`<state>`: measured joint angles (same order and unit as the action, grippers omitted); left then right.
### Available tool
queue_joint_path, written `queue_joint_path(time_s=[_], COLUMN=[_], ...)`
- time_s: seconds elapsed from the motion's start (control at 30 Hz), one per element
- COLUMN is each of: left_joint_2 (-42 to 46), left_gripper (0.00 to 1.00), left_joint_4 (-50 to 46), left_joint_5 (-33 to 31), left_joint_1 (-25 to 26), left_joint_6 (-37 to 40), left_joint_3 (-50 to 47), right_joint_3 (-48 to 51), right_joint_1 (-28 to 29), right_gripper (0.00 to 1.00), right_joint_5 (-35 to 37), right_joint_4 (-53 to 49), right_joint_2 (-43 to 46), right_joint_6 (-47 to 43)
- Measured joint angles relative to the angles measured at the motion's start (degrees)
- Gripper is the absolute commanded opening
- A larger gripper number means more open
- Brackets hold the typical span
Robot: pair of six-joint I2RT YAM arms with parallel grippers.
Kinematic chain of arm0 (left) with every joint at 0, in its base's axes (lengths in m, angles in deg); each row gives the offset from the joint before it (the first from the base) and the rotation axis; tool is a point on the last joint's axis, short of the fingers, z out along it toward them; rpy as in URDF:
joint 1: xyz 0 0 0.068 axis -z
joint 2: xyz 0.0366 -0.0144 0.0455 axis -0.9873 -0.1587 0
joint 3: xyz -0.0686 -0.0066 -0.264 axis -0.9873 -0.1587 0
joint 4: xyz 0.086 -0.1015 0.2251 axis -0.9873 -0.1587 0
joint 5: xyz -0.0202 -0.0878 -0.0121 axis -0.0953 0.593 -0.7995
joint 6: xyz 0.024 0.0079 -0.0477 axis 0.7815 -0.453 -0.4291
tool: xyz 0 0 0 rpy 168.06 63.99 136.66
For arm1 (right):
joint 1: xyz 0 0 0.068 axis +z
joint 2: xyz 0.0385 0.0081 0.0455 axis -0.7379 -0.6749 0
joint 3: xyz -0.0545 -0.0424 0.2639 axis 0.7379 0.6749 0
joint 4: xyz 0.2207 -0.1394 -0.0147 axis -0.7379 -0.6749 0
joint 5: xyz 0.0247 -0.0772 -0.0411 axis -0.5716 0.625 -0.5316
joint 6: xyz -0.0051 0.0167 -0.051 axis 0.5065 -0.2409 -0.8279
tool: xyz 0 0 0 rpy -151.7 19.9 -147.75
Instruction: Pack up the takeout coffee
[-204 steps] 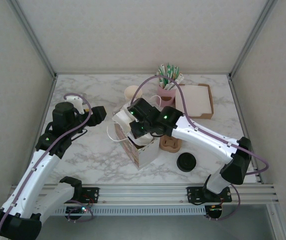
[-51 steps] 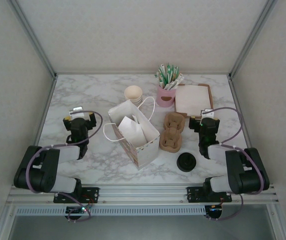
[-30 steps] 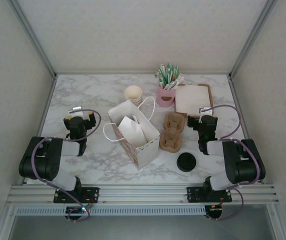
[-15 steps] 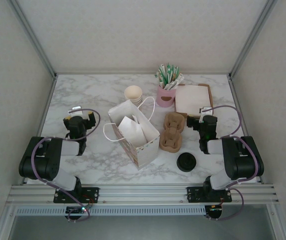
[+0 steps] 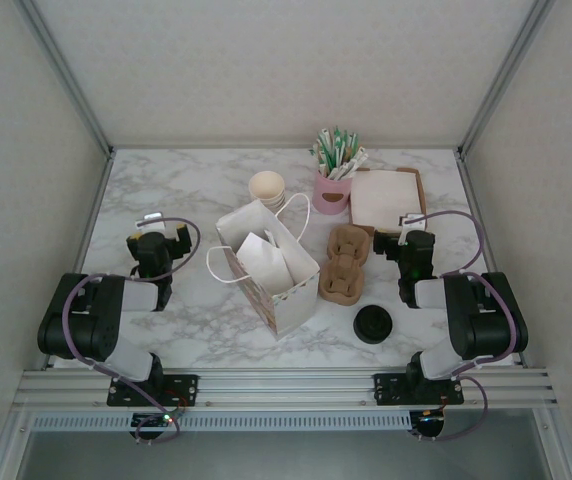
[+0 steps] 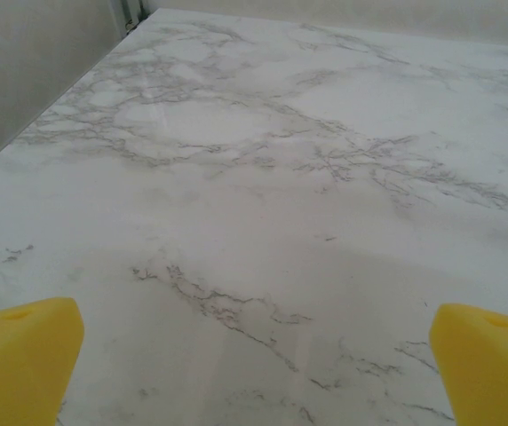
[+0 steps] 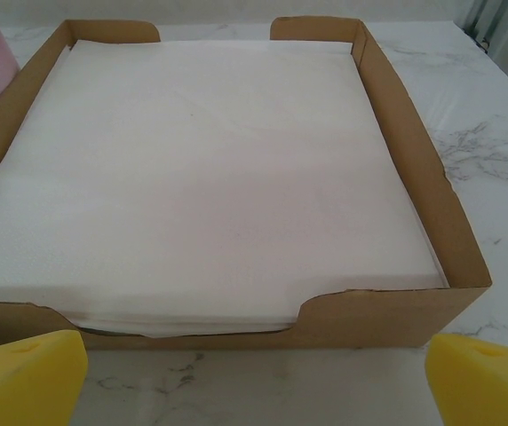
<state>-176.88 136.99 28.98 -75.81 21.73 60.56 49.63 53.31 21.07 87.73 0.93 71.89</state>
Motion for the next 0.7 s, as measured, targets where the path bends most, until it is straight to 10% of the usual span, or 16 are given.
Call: queue_joint_path(time_s=[0.7], left_joint_2=[0.0], left_gripper=[1.00], left_joint_4=[-0.4], left_joint_5=[0.6], left_joint_1=[-0.3], left_joint_6=[0.0], left_joint_3=[0.1], right_joint_3=[0.0], right_joint_1=[0.0], right_gripper=[0.99], right_joint_5=[0.0], right_joint_4=[0.0], right_joint_2=[0.0], right_joint_6=[0.0])
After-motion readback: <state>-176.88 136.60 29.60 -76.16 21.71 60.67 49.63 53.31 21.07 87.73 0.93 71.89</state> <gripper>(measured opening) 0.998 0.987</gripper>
